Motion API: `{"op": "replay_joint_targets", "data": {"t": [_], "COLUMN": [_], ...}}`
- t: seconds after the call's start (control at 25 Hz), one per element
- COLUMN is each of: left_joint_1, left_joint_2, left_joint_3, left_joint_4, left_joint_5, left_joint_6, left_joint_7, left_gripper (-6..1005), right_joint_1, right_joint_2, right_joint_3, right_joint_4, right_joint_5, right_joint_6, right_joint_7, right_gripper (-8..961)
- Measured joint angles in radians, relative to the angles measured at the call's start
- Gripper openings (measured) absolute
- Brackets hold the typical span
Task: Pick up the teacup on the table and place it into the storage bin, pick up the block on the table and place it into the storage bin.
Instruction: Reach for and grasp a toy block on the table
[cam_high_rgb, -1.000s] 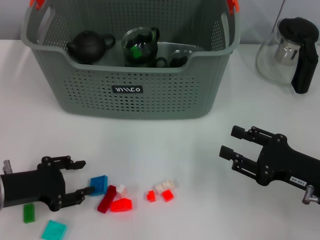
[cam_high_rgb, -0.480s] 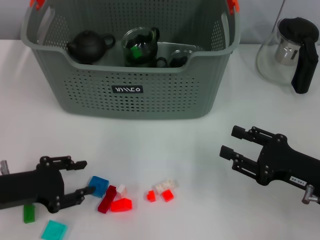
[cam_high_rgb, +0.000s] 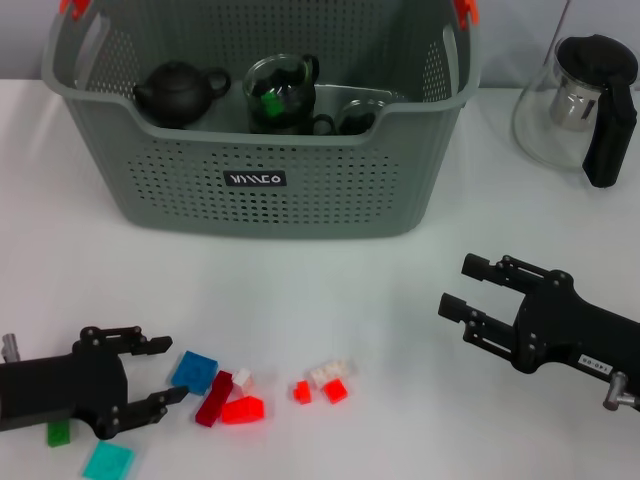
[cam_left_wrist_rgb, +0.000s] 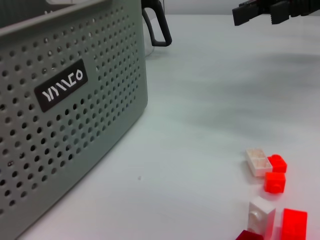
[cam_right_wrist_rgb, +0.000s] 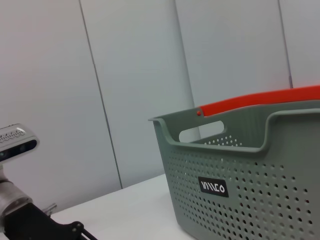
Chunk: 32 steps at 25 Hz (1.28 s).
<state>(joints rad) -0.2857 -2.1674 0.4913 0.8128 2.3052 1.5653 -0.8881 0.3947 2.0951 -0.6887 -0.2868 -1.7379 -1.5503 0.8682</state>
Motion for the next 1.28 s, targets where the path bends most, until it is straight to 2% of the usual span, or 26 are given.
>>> {"op": "replay_joint_targets", "data": {"t": [0.96,1.28], "left_joint_1": [-0.088,-0.061], "left_joint_2": [-0.004,0.003], "left_joint_3": [0.011,-0.025], "left_joint_4": [-0.079,-0.021], "left_joint_5": [-0.002,-0.004], "left_joint_6": [-0.099,0.013], "left_joint_7": [0.000,-0.002], "left_gripper": [557,552], "right_joint_1": [-0.011,-0.011], "right_joint_2": [-0.003,-0.004], "right_joint_3": [0.002,0.002], "right_joint_4": [0.001,0.002], "right_joint_5": [0.000,0.004], "right_joint_6": [0.000,0.001], "right_joint_7": [0.000,0.000], "right_gripper": [638,638]}}
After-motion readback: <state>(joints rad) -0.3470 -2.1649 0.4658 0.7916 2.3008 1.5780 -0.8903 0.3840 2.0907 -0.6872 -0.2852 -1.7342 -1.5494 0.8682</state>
